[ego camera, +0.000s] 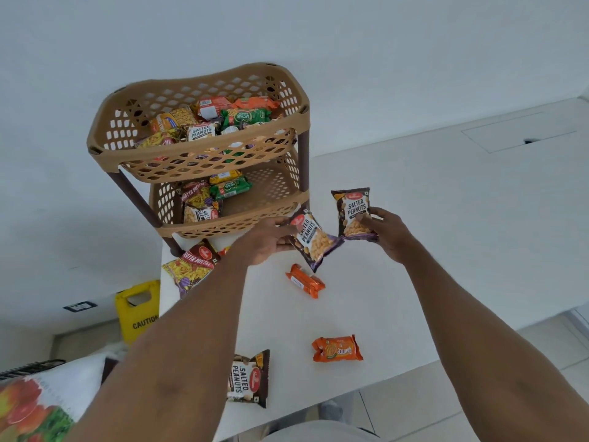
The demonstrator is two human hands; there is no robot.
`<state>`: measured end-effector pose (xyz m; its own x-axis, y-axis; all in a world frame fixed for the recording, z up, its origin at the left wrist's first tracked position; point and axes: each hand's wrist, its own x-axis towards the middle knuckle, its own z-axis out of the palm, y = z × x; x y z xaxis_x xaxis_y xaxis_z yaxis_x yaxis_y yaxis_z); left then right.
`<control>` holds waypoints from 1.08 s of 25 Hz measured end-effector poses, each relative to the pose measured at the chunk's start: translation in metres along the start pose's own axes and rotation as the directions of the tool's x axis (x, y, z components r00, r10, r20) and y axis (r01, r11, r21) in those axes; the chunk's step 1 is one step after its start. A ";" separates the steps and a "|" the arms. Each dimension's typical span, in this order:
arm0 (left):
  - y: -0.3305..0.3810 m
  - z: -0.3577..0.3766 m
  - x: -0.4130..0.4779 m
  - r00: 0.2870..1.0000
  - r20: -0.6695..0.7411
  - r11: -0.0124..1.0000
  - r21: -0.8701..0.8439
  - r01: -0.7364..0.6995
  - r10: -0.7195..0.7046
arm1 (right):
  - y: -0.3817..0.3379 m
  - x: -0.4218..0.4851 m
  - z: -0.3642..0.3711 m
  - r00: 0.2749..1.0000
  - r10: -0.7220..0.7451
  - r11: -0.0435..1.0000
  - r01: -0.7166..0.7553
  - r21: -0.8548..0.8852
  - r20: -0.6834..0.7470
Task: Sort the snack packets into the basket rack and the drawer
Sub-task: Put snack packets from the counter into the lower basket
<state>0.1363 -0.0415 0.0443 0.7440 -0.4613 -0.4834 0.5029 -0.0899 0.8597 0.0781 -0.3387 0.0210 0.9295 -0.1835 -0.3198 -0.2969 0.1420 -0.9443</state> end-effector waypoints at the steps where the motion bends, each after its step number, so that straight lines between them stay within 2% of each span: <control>1: 0.009 -0.018 -0.002 1.000 -0.018 0.999 -0.048 -0.013 0.012 | -0.004 0.004 0.011 0.997 0.005 1.000 -0.005 0.005 0.075; 4: 0.037 -0.071 -0.007 0.991 -0.127 0.986 -0.157 -0.057 0.037 | -0.018 0.018 0.051 0.970 -0.006 0.999 -0.003 0.037 0.243; 7: 0.052 -0.114 -0.010 0.958 -0.285 0.977 -0.188 -0.095 0.039 | -0.036 0.030 0.099 0.939 0.011 0.994 -0.046 0.095 0.343; 10: 0.059 -0.136 -0.005 0.890 -0.453 0.960 -0.222 -0.172 0.055 | -0.051 0.040 0.147 0.947 0.011 0.999 0.004 -0.044 0.321; 13: 0.064 -0.146 0.007 0.809 -0.585 0.948 -0.217 -0.234 0.066 | -0.062 0.056 0.192 0.980 -0.074 0.992 0.092 -0.090 0.187; 17: 0.070 -0.148 0.026 0.791 -0.596 0.981 -0.030 -0.192 0.137 | -0.068 0.084 0.233 0.979 -0.205 0.927 0.199 -0.319 0.013; 19: 0.076 -0.149 0.034 0.830 -0.528 0.984 0.093 -0.154 0.180 | -0.066 0.100 0.240 0.963 -0.270 0.866 0.236 -0.441 -0.016; 21: 0.078 -0.158 0.042 0.890 -0.422 0.965 0.254 -0.067 0.173 | -0.064 0.116 0.243 0.964 -0.265 0.811 0.218 -0.542 -0.010; 22: 0.078 -0.164 0.046 0.911 -0.379 0.922 0.387 -0.002 0.161 | -0.062 0.124 0.243 0.972 -0.235 0.786 0.185 -0.590 -0.008; 24: 0.073 -0.169 0.054 0.916 -0.345 0.721 0.686 0.098 0.205 | -0.057 0.137 0.242 0.988 -0.152 0.711 0.110 -0.695 0.001; 26: 0.066 -0.164 0.059 0.881 -0.319 0.513 0.852 0.105 0.349 | -0.052 0.147 0.241 0.996 -0.086 0.618 0.052 -0.784 -0.001; 27: 0.062 -0.162 0.060 0.848 -0.301 0.453 0.888 0.082 0.436 | -0.050 0.151 0.241 0.998 -0.060 0.584 0.032 -0.811 -0.003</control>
<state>0.2836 0.0676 0.0417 0.9828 -0.1643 -0.0848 -0.1013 -0.8622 0.4964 0.2861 -0.1395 0.0382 0.9448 -0.1950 -0.2632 -0.3209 -0.7120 -0.6246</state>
